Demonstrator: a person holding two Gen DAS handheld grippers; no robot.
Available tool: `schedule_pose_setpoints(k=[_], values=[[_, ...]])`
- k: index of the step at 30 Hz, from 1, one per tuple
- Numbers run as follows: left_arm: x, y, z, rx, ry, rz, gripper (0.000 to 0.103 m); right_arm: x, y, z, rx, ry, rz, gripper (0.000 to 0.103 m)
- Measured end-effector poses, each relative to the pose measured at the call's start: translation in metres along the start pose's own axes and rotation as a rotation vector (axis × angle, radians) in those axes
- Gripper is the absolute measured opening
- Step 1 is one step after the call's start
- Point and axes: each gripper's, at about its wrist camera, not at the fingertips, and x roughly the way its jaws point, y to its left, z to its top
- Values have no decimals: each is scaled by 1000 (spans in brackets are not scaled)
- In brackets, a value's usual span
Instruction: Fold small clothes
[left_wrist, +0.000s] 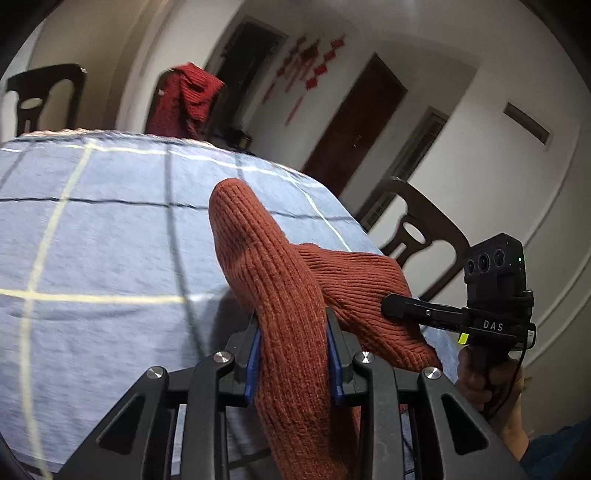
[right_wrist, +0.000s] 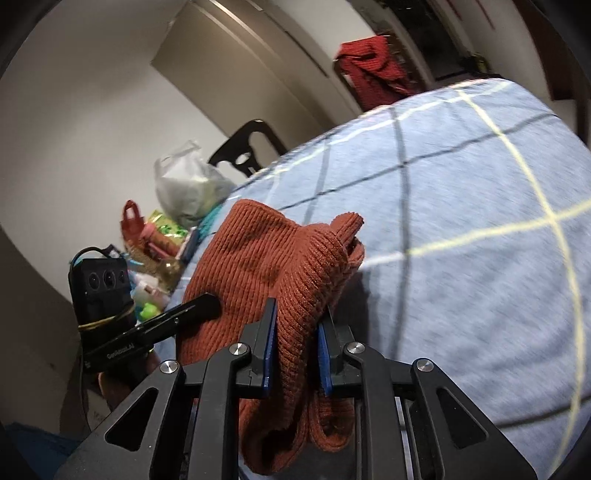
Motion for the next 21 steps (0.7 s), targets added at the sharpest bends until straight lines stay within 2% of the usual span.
schedule_pose_setpoints(k=[7, 11, 13, 15, 17, 21], values=[[-25, 51, 15, -29, -31, 84, 32, 67, 19, 15, -52, 50, 87, 19], [-13, 88, 8, -73, 15, 141, 32, 99, 8, 12, -53, 91, 60, 19], [-4, 107, -1, -117, 44, 183, 33, 111, -4, 9, -39, 116, 0, 19], [1, 118, -10, -157, 58, 194, 39, 113, -12, 8, -20, 127, -7, 19], [-3, 119, -15, -168, 41, 193, 39, 107, -15, 7, -13, 118, -5, 19], [-17, 101, -18, -111, 3, 267, 39, 91, -1, 8, -73, 85, -57, 19]])
